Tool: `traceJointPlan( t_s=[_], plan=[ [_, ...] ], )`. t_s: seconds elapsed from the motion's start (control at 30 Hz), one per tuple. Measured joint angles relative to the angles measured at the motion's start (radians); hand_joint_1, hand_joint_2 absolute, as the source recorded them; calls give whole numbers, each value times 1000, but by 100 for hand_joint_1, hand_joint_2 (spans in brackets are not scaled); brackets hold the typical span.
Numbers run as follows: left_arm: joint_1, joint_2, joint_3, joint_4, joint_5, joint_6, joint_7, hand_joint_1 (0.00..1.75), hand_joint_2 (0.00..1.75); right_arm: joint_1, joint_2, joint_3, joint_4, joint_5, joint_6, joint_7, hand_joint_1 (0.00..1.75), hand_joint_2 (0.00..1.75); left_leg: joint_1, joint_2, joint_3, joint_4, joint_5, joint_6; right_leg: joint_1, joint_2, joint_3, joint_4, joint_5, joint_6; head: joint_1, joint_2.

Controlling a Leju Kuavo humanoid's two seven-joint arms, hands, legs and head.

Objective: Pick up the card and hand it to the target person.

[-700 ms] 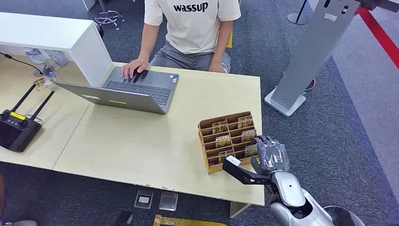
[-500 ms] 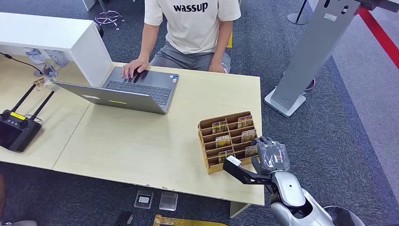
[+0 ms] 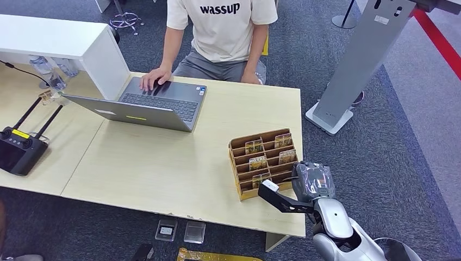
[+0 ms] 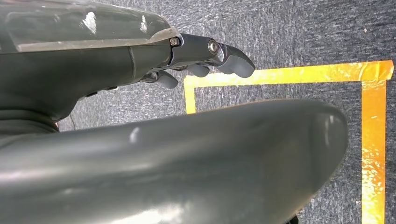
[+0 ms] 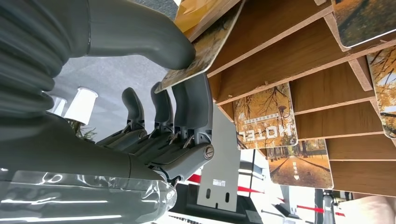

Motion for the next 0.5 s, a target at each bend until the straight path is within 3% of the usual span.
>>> traceJointPlan(
  t_s=[0.27,0.5],
  plan=[
    [1,6,0,0,11,-67,-3,0,0,-1,0,0,0,-4,0,1,152,175,0,0,0,0,0,0,0,0,0,0,0,0,0,0],
    [1,9,-1,0,13,-84,-5,0,0,-2,0,0,0,-6,-1,1,152,175,0,0,0,0,0,0,0,0,0,0,0,0,0,0]
  ],
)
